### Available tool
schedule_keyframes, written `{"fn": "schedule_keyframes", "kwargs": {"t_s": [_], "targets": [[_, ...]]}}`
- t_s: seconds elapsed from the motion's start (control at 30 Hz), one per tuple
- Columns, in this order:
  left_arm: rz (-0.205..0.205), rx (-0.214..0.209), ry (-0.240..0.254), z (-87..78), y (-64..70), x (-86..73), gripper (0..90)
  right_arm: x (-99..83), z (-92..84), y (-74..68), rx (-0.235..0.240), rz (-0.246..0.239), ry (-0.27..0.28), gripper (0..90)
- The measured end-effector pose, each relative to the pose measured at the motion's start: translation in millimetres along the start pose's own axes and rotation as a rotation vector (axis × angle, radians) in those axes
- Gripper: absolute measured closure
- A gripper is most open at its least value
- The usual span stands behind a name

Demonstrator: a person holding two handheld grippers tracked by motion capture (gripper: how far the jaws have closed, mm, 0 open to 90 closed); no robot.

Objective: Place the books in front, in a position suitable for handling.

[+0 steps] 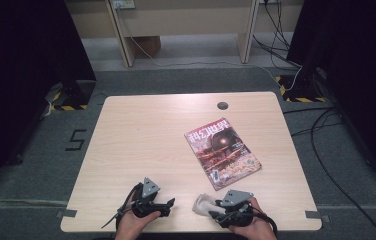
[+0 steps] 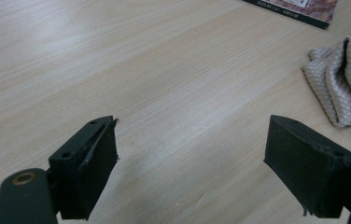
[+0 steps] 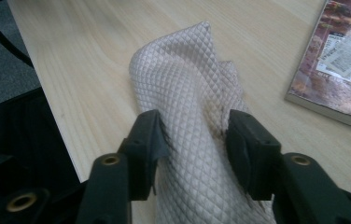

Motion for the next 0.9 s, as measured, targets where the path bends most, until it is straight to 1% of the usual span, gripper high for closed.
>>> {"fn": "schedule_keyframes", "kwargs": {"t_s": [0.13, 0.23, 0.33, 0.43, 0.57, 0.63, 0.7, 0.8, 0.83, 0.9], "targets": [[0.01, -0.001, -0.009, 0.2, 0.4, -0.2, 16.5, -3.7, -3.3, 6.4, -0.009, -0.004, -0.009, 63.9], [0.009, 0.001, -0.007, -0.2, 0.4, -0.3, 16.6, -7.1, -7.4, 9.4, -0.011, -0.007, -0.022, 66.7], [0.002, 0.003, -0.002, -0.4, -0.7, 0.0, 16.6, -14.0, -15.4, 14.7, -0.02, -0.017, -0.037, 67.7], [0.004, 0.004, -0.002, -0.1, -0.4, 0.6, 16.6, -23.3, -25.7, 24.5, -0.039, 0.0, -0.052, 68.2], [0.012, 0.0, -0.007, 0.5, 0.4, 0.6, 16.7, -36.0, -39.2, 46.2, -0.103, 0.029, -0.061, 68.4], [0.011, 0.0, -0.007, 0.6, 0.3, 0.7, 16.7, -41.8, -45.9, 55.9, -0.132, 0.054, -0.063, 68.3], [0.011, 0.0, -0.007, 0.8, 0.2, 0.7, 16.7, -47.2, -51.6, 67.8, -0.168, 0.065, -0.067, 68.3], [0.011, -0.001, -0.006, 0.9, 0.8, 0.8, 16.7, -53.9, -58.3, 83.4, -0.204, 0.099, -0.069, 68.5], [0.012, -0.001, -0.007, 0.9, 0.9, 0.7, 16.7, -56.1, -60.8, 88.0, -0.22, 0.117, -0.073, 68.8], [0.011, -0.001, -0.007, 0.9, 0.7, 0.7, 16.7, -60.2, -65.0, 99.4, -0.248, 0.125, -0.077, 69.1]]}}
Point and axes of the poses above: each handheld gripper's, and its own axes: z roughly forward along the jaws, x roughly out of its top, y roughly to its right, the point moved 9 cm from there along z, roughly forward along the jaws, and after that the axes turned 6 degrees about -x, right-handed, at the moved point
